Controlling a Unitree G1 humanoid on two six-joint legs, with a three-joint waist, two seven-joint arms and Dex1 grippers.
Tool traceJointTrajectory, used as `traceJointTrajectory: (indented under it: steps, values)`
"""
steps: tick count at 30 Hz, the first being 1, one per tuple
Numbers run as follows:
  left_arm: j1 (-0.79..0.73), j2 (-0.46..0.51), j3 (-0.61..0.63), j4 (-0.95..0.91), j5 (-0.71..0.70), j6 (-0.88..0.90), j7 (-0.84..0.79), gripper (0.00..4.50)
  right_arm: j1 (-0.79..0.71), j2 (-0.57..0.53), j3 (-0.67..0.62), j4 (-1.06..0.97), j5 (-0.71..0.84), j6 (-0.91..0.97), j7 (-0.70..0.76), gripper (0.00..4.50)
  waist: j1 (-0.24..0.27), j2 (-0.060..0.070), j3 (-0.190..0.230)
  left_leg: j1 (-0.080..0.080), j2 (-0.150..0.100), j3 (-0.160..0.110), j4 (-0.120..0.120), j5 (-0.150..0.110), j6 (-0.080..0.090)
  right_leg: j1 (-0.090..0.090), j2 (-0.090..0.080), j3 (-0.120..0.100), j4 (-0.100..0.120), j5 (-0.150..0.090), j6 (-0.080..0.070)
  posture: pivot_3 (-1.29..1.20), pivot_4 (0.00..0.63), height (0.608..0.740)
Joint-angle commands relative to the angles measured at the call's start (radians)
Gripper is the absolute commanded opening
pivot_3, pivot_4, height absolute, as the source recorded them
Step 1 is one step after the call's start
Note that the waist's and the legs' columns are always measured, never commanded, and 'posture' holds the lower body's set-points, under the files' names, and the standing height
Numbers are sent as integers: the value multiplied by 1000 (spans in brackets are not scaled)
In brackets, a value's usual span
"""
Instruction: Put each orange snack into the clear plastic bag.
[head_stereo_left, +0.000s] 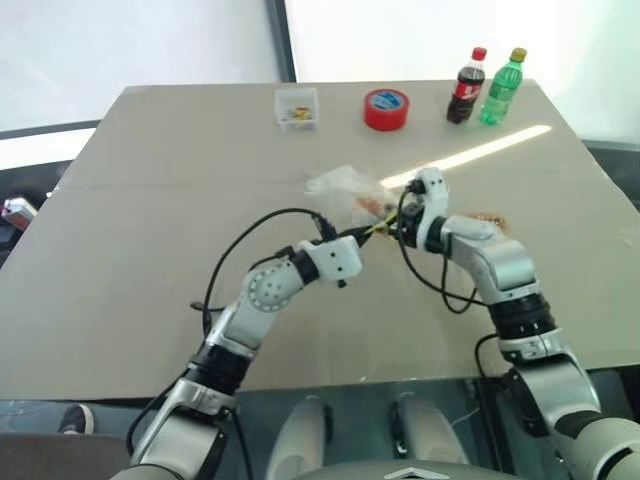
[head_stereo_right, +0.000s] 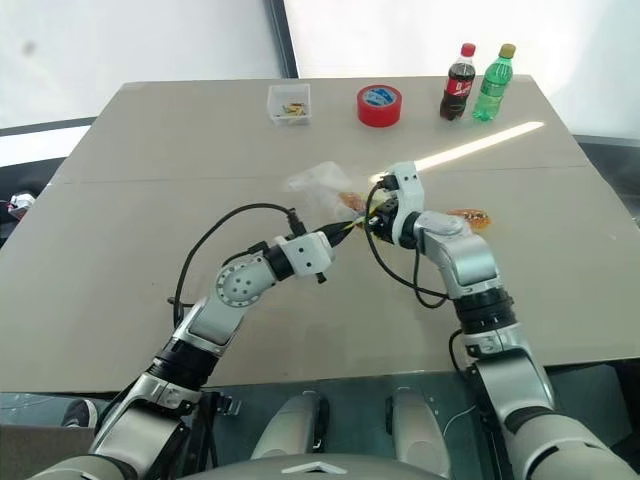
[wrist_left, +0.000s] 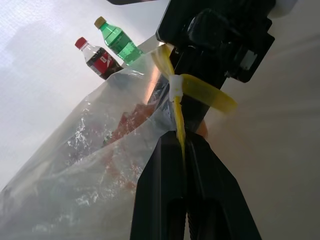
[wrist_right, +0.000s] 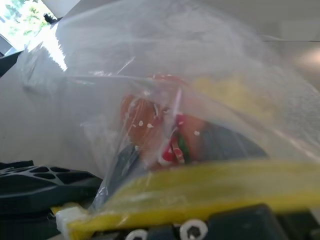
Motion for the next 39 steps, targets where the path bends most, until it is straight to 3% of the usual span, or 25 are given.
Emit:
traceJointTrajectory:
  steps: [1,3,4,5,19,27,39]
  values:
    - [9,-3,15,-27,-17,7,12,0,-28,-10,-14,-15,-41,-68,-42,3099,2,0,0,0,0,0,0,0,0,0,0,0,0,0,0,0,150,740]
    - [13,-6,22,-30,-21,18,17,0,-22,-15,-15,-10,-53,-90,-48,3778,1,0,0,0,0,1,0,0,0,0,0,0,0,0,0,0,150,740]
    - [14,-7,26,-31,-24,24,20,0,-17,-19,-13,-14,-58,-98,-46,4401,0,0,0,0,0,1,0,0,0,0,0,0,0,0,0,0,150,740]
    - [15,-8,29,-32,-25,28,22,0,-13,-23,-11,-16,-62,-104,-43,4485,-1,0,0,0,0,0,0,0,0,0,0,0,0,0,0,0,150,740]
    - [36,-55,92,-68,-88,155,56,0,138,-348,-86,-149,-4,-111,194,4485,0,1,1,-1,0,0,0,0,0,0,0,0,-2,0,0,0,150,740]
    - [47,-48,95,-75,-88,161,60,0,117,-502,-132,93,-75,-238,215,4485,1,0,1,-1,0,1,-1,0,0,1,0,0,-4,0,0,0,150,740]
    - [39,-34,89,-75,-81,157,52,0,-33,-535,-45,524,-183,-513,416,4485,0,0,2,0,0,2,-2,0,0,1,0,1,-5,0,0,0,150,740]
